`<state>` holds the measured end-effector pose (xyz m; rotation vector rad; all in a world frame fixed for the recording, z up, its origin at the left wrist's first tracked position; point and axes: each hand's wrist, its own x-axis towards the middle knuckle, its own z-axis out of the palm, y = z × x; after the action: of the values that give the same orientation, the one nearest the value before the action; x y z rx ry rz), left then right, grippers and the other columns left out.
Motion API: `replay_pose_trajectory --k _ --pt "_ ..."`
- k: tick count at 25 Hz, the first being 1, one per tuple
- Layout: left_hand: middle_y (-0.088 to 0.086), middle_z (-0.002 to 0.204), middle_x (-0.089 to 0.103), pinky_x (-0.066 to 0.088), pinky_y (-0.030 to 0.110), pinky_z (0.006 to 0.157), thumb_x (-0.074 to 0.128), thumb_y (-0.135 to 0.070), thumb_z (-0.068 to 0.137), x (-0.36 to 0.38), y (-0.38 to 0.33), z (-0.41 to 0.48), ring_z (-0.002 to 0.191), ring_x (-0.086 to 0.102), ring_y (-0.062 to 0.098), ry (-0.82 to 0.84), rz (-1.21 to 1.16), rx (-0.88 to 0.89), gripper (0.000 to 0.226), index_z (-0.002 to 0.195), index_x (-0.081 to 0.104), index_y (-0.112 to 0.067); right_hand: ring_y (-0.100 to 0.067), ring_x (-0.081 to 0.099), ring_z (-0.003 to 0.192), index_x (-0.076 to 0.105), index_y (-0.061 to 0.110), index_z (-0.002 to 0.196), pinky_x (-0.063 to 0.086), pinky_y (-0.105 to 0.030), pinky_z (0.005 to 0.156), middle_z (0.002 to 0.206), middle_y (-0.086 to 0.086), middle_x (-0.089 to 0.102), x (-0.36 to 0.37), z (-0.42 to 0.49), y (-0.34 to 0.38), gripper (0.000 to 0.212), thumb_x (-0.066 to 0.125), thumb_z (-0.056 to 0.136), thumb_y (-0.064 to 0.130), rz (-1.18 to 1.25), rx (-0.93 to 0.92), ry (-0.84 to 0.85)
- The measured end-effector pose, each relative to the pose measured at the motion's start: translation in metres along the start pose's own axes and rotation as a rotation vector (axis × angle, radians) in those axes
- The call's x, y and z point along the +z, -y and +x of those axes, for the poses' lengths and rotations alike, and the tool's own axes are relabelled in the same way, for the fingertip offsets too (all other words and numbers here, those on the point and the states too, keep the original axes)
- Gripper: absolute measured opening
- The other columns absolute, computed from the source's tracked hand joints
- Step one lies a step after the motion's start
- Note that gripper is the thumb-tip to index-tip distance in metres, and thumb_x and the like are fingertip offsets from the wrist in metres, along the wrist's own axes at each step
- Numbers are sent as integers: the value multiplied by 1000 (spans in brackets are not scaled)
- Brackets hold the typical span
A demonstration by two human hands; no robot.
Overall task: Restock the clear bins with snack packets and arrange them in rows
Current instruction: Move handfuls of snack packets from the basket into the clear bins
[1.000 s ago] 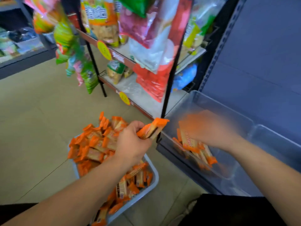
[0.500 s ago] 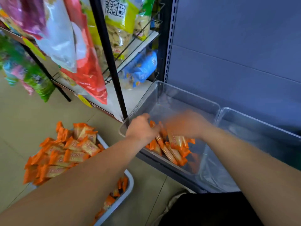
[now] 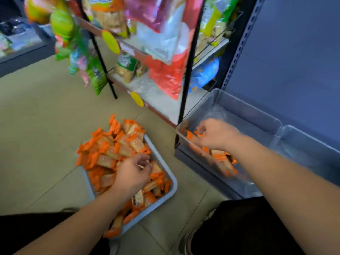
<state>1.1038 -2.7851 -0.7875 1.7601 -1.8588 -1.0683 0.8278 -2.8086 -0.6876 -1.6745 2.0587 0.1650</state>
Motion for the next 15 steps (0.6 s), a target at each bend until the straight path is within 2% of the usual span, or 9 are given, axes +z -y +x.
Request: replay_pose_trajectory --k 3,6,7,9,10,12,15 --pt "-2 101 69 45 17 63 69 -21 96 -18 56 -16 79 64 14 33 28 -213 30 125 66 -15 -25 65 109 68 28 102 56 -40 96 115 -1 69 31 -2 72 38 71 83 60 -24 -158 87" --pt "1 110 68 48 27 79 65 -35 94 -35 114 -30 96 65 22 194 225 -372 28 119 66 -21 -24 65 106 69 26 110 57 -40 91 113 -1 69 87 8 125 38 69 87 56 -43 -251 205" --pt "0 110 68 49 28 83 65 -39 94 -38 129 -36 102 65 23 275 292 -403 26 114 66 -23 -23 64 106 68 25 113 56 -38 88 116 -1 68 111 11 134 38 69 88 53 -29 -255 236" --pt "0 117 70 56 34 88 68 -45 88 -41 158 -46 106 67 23 402 375 -431 36 118 68 -25 -24 61 109 63 25 124 51 -34 83 127 -3 63 162 16 140 39 68 90 44 31 -232 292" --pt "0 119 70 58 36 90 70 -46 84 -41 168 -48 106 67 22 434 386 -434 43 123 66 -28 -25 59 117 59 27 131 50 -34 88 135 -3 59 186 20 139 44 68 90 41 44 -221 303" --pt "-2 120 70 58 35 90 75 -51 79 -35 180 -47 106 67 20 475 368 -402 56 130 62 -32 -28 47 137 48 32 146 47 -40 106 152 0 47 222 31 130 64 68 86 40 -5 -222 295" --pt "-5 130 63 54 29 93 81 -52 77 -17 186 -39 117 63 21 594 423 -346 70 139 53 -32 -26 33 149 33 31 157 37 -42 119 162 2 35 249 54 116 81 70 85 38 -112 -255 307"
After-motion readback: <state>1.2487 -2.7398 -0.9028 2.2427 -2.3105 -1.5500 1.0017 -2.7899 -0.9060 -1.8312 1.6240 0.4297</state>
